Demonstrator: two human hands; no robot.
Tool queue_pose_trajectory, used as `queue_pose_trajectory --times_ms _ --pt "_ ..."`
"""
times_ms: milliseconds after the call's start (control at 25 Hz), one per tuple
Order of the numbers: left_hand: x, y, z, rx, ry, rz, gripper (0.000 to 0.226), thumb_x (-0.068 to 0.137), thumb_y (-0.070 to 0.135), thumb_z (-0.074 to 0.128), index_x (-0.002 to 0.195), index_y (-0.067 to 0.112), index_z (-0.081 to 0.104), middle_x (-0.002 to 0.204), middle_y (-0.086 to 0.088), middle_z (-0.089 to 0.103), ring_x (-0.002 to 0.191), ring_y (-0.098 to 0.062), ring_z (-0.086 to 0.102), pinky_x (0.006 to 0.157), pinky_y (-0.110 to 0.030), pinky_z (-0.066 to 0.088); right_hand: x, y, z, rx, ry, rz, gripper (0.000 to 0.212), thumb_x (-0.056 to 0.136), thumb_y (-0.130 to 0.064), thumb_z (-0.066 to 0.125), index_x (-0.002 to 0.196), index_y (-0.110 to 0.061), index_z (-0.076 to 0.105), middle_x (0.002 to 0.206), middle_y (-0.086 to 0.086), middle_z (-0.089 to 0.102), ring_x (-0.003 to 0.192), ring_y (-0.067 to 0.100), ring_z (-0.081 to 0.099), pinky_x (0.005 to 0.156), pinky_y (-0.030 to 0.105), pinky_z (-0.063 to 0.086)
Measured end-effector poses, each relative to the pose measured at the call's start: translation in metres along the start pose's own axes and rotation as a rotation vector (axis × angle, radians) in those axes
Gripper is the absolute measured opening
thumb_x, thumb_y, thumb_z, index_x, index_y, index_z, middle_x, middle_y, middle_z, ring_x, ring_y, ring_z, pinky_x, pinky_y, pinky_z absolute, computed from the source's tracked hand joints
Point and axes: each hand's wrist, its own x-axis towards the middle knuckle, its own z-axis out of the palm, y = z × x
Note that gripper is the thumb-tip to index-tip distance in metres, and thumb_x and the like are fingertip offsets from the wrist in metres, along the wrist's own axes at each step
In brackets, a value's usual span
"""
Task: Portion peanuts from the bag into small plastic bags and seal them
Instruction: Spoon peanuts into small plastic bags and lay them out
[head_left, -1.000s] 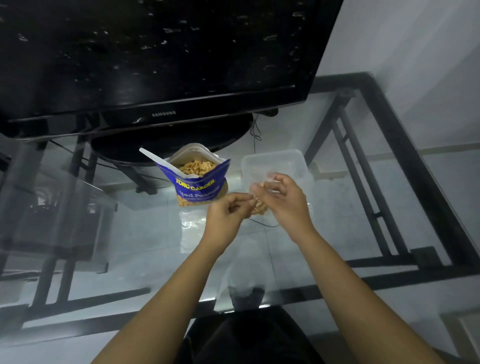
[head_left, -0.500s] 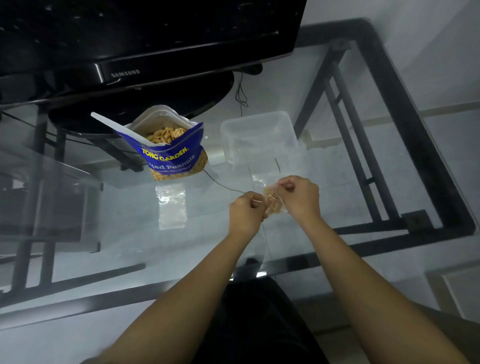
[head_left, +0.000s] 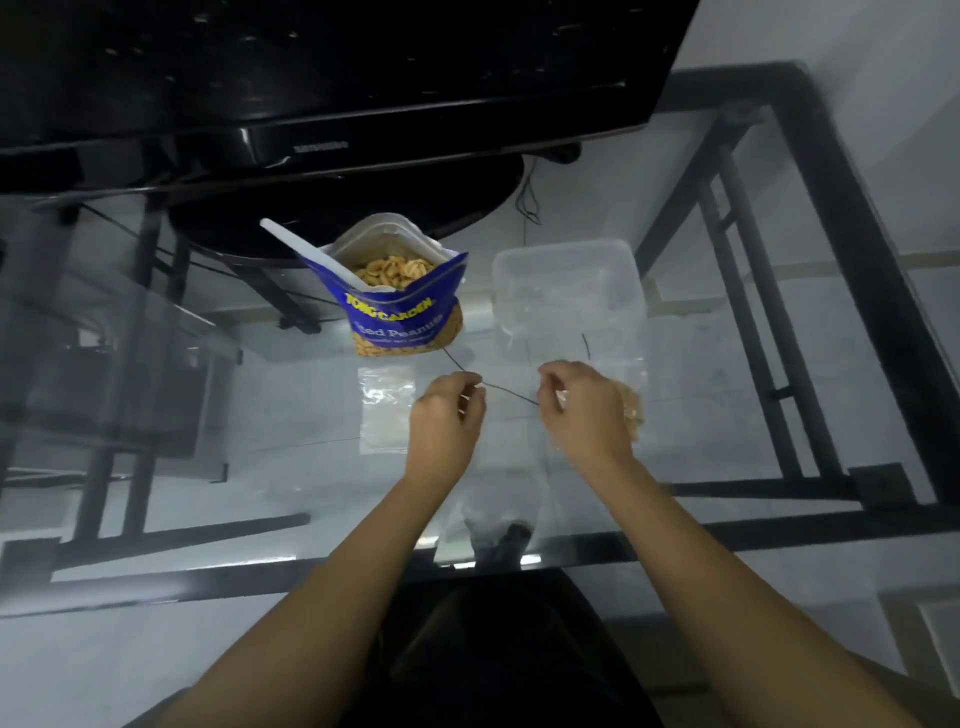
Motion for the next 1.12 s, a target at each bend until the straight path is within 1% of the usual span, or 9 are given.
queue_pose_trajectory --times_ms 80,240,320,440,640,760,840,960,1120 --pt "0.007 -0.029 -0.025 0.105 0.058 0.056 0.022 0.088 0.008 0.058 0.108 0.003 0.065 0.101 -0.016 0.068 0.084 -0.026 0.062 0.074 -0.024 0.047 -0.008 -0.019 0.025 0.001 -0.164 -0.110 0.031 0.092 -0.013 0.049 0.120 -0.004 0.058 0.121 0.017 0.061 0.108 0.032 0.059 0.094 0.036 0.047" --pt "0.019 -0.079 -0.056 0.434 0.023 0.150 0.036 0.084 0.007 0.064 0.119 0.003 0.059 0.113 -0.017 0.067 0.102 -0.036 0.057 0.086 -0.039 0.049 -0.020 -0.037 0.073 -0.143 -0.389 -0.215 0.056 0.098 -0.036 0.032 0.144 -0.005 0.025 0.155 0.013 0.019 0.144 0.027 0.017 0.116 0.037 0.014" --pt "0.021 -0.092 -0.059 0.540 -0.025 0.194 0.039 0.081 0.011 0.067 0.119 0.006 0.060 0.112 -0.015 0.068 0.102 -0.037 0.059 0.084 -0.042 0.050 -0.024 -0.033 0.086 -0.263 -0.438 -0.222 0.069 0.093 -0.051 0.009 0.148 -0.009 0.010 0.158 0.007 0.002 0.146 0.022 -0.001 0.116 0.036 0.000" --pt "0.019 -0.096 -0.057 0.553 -0.017 0.218 0.028 0.081 0.016 0.067 0.108 0.009 0.065 0.103 -0.012 0.070 0.099 -0.035 0.061 0.082 -0.043 0.048 -0.029 -0.025 0.091 -0.374 -0.412 -0.256 0.081 0.084 -0.059 -0.015 0.148 -0.012 0.001 0.158 0.004 -0.004 0.144 0.019 -0.009 0.113 0.034 -0.005" --pt "0.021 -0.091 -0.062 0.558 -0.006 0.256 0.021 0.074 0.010 0.075 0.093 0.008 0.067 0.090 -0.012 0.069 0.089 -0.034 0.062 0.077 -0.042 0.046 -0.029 -0.026 0.093 -0.354 -0.421 -0.240 0.081 0.083 -0.059 -0.018 0.147 -0.013 -0.001 0.157 0.002 -0.005 0.144 0.018 -0.009 0.118 0.037 -0.001" --pt "0.020 -0.077 -0.078 0.298 -0.081 0.180 0.014 0.084 0.011 0.065 0.096 0.006 0.068 0.090 -0.011 0.069 0.084 -0.027 0.061 0.074 -0.033 0.045 -0.025 -0.037 0.082 -0.151 -0.457 -0.122 0.068 0.093 -0.057 0.008 0.148 -0.016 0.013 0.158 -0.001 0.004 0.145 0.013 -0.004 0.119 0.038 -0.002" --pt "0.014 -0.060 -0.092 -0.043 -0.105 -0.067 0.015 0.088 0.016 0.062 0.098 0.008 0.067 0.089 -0.007 0.068 0.078 -0.018 0.061 0.070 -0.025 0.048 -0.022 -0.060 0.066 0.221 -0.440 0.083 0.053 0.096 -0.049 0.031 0.140 -0.020 0.036 0.151 -0.002 0.033 0.142 0.013 0.020 0.118 0.037 0.009" --pt "0.001 -0.034 -0.105 -0.469 -0.111 -0.368 0.015 0.088 0.016 0.060 0.099 0.006 0.064 0.085 -0.005 0.064 0.072 -0.011 0.063 0.065 -0.019 0.053 -0.021 -0.093 0.044 0.748 -0.387 0.344 0.034 0.086 -0.041 0.059 0.118 -0.031 0.052 0.110 -0.008 0.062 0.108 0.009 0.057 0.087 0.022 0.043" --pt "0.001 -0.012 -0.119 -0.967 -0.132 -0.604 0.010 0.091 0.019 0.055 0.087 0.010 0.058 0.086 -0.007 0.067 0.074 -0.015 0.066 0.065 -0.021 0.054 -0.016 -0.104 0.024 0.839 -0.288 0.349 0.034 0.078 -0.022 0.074 0.107 -0.024 0.058 0.088 -0.001 0.069 0.081 0.012 0.065 0.073 0.025 0.051"
